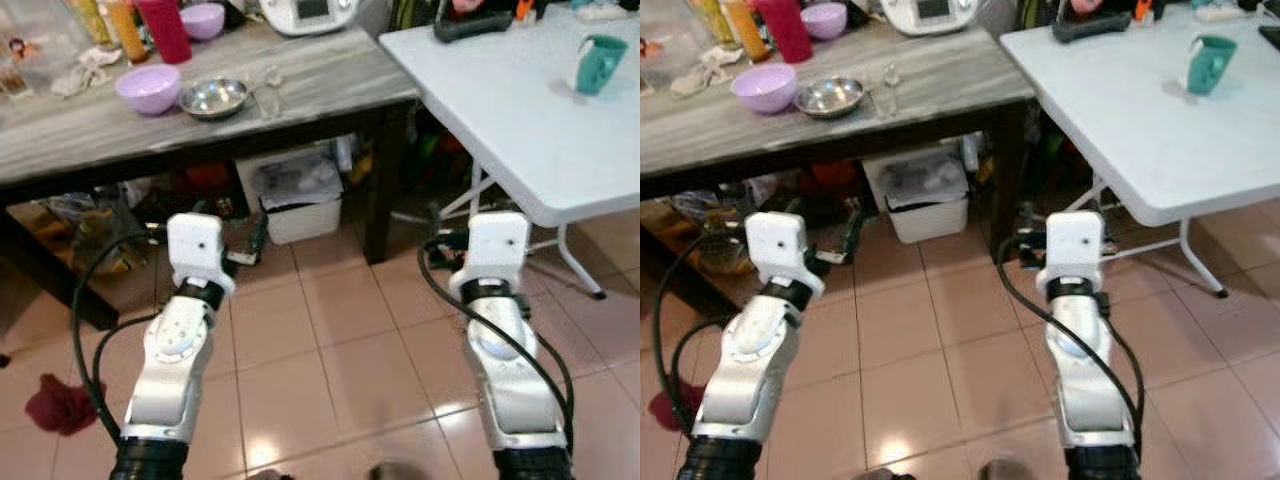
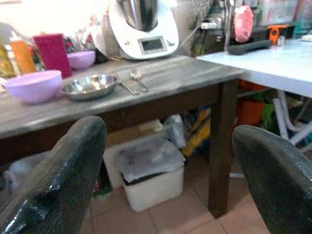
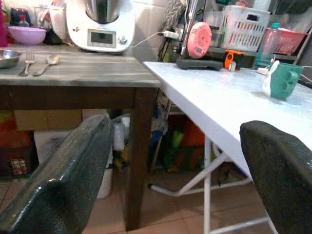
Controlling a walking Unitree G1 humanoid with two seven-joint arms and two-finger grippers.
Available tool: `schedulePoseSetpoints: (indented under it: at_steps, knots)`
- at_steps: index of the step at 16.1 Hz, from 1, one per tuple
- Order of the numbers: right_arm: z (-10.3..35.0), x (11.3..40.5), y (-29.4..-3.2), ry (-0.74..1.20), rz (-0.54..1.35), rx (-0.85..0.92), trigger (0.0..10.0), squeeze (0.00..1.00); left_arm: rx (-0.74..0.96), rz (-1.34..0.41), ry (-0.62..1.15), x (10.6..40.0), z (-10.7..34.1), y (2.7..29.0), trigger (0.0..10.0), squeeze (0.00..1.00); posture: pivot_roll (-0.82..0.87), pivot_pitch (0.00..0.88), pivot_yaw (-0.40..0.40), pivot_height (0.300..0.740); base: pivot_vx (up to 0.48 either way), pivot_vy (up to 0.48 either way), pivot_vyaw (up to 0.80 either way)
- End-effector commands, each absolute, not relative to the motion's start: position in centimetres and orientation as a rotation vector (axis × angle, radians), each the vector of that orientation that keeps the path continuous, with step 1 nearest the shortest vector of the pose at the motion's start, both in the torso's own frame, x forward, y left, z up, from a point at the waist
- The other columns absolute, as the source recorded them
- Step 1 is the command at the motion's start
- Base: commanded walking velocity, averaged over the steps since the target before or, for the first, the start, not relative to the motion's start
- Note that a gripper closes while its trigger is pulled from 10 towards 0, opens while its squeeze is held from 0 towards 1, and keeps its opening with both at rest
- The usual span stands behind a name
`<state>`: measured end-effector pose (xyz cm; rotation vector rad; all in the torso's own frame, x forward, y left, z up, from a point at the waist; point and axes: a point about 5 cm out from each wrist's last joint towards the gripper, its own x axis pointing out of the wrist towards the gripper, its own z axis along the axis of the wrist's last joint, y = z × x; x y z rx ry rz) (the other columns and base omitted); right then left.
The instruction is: Setting the table
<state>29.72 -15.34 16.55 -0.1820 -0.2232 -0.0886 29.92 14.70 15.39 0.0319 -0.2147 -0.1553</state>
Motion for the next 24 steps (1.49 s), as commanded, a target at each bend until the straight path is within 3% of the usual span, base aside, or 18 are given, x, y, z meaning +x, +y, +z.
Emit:
schedulePoseSetpoints:
  at_steps: [1, 14, 20, 24]
  knots:
    - [16.57, 29.63, -15.68, -0.226, -0.102, -0.184, 10.0, 0.00, 0.026, -0.170, -0.213, 29.83, 15.36, 14.58, 10.0, 0.00, -0.15, 0.119, 0.104, 0.740, 0.000, -0.465, 0.00]
    - [16.35, 29.74, -15.68, -0.215, -0.111, -0.202, 10.0, 0.00, 0.025, -0.180, -0.195, 29.82, 14.96, 14.38, 10.0, 0.00, -0.15, 0.130, 0.104, 0.740, 0.000, -0.457, 0.27]
    - [16.17, 29.71, -16.05, -0.211, -0.130, -0.202, 10.0, 0.00, -0.038, -0.260, -0.195, 29.83, 15.03, 14.28, 10.0, 0.00, -0.16, 0.122, 0.113, 0.740, 0.000, 0.000, 0.00]
    - [16.15, 29.73, -16.06, -0.211, -0.132, -0.203, 10.0, 0.00, -0.060, -0.282, -0.198, 29.61, 15.04, 14.17, 10.0, 0.00, -0.16, 0.124, 0.109, 0.740, 0.311, 0.000, 0.00]
